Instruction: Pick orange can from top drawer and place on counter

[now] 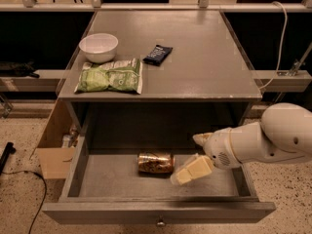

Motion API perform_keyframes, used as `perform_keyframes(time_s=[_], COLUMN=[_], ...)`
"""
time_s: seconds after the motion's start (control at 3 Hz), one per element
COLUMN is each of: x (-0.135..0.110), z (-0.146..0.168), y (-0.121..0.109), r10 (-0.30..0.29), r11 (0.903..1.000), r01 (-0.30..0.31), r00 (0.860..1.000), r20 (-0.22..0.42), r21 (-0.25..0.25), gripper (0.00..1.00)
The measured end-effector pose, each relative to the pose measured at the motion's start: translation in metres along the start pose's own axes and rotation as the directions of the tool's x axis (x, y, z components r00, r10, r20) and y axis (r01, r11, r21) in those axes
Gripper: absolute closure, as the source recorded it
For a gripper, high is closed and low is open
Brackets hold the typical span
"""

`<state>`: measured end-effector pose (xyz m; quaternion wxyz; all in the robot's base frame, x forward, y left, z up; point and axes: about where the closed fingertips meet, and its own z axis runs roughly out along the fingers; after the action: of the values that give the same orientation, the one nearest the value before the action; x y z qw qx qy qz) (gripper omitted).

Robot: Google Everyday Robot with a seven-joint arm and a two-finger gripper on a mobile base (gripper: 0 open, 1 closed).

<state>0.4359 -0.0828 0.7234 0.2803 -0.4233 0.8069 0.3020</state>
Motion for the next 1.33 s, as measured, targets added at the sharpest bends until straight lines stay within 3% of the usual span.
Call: perform_keyframes(time_s=[0.33,1.33], x=[-0.018,-0.021], z=[0.053,0.059], y=[0.007,-0.009], r10=[0.010,0.011], r11=[0.9982,0.9960], r01=[-0.011,-0.015], r00=[1.000,0.999], r20=[0.018,0.049], r21=[0.059,0.088], gripper=[0.00,0.00])
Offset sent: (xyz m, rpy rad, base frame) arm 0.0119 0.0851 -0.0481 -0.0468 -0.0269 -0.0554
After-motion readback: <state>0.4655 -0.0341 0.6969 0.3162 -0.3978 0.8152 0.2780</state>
